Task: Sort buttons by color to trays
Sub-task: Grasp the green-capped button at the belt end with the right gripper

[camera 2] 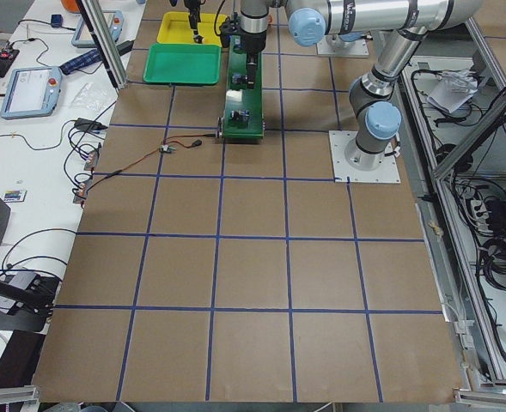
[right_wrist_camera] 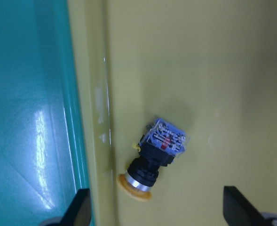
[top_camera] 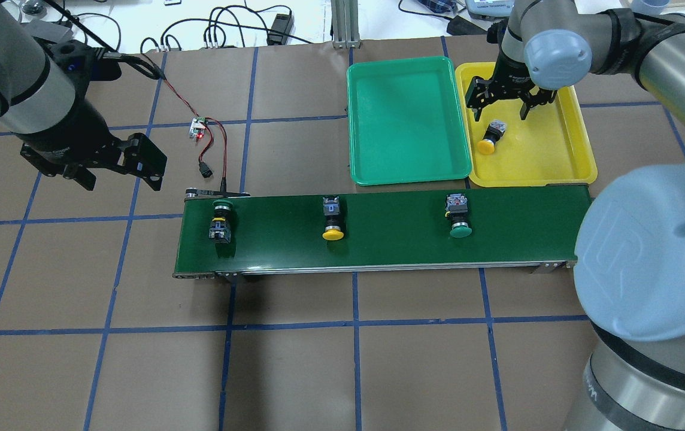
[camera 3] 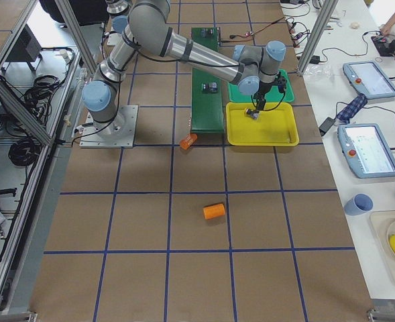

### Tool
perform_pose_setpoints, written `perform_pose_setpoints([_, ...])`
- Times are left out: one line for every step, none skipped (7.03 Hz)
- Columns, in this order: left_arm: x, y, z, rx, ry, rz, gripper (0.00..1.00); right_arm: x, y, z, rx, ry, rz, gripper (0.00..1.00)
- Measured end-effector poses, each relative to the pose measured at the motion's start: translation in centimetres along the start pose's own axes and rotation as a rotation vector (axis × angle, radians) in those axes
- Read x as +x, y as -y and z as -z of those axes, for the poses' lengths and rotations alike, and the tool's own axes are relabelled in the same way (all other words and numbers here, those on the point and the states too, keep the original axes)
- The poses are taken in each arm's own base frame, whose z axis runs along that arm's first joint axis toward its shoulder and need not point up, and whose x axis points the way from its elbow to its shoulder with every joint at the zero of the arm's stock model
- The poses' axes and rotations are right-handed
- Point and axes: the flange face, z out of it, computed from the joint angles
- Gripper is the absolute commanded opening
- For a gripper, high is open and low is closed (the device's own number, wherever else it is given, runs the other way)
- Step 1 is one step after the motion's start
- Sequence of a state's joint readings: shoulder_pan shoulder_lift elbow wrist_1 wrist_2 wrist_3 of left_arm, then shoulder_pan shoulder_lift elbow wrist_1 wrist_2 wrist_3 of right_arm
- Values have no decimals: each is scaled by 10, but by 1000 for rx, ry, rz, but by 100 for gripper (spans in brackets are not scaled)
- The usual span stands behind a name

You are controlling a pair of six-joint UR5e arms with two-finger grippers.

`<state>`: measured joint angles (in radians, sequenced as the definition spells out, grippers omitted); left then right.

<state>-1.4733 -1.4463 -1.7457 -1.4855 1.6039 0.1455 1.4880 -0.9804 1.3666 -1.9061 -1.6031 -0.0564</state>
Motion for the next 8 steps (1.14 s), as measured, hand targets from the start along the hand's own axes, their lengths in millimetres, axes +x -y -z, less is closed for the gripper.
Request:
perform_pose_setpoints([8, 4, 0, 3, -7, -13, 100, -1, -24, 17, -7, 1, 27, 100])
perform_pose_setpoints([17, 6, 0, 6, -21, -13, 100, -3, -57, 36, -5, 2, 40, 100])
perform_pose_setpoints([21, 9, 1, 11, -29, -3, 100, -9, -92, 50, -1, 15, 46, 100])
perform_pose_setpoints([24, 12, 6, 22, -46, 2, 100, -21, -124, 56, -3, 37, 49, 100])
perform_pose_setpoints([27, 13, 14, 35, -69, 2, 100, -36, -148, 51, -19, 42, 37, 99])
perform_pose_setpoints([28, 12, 17, 39, -77, 0, 100, -58, -167, 39, -34, 35, 26, 97])
perform_pose_setpoints([28, 8, 19, 34, -71, -2, 100, -75, -179, 29, -35, 29, 33, 96])
perform_pose_setpoints([28, 3, 21, 26, -56, -7, 100, -82, -187, 18, -33, 25, 41, 96])
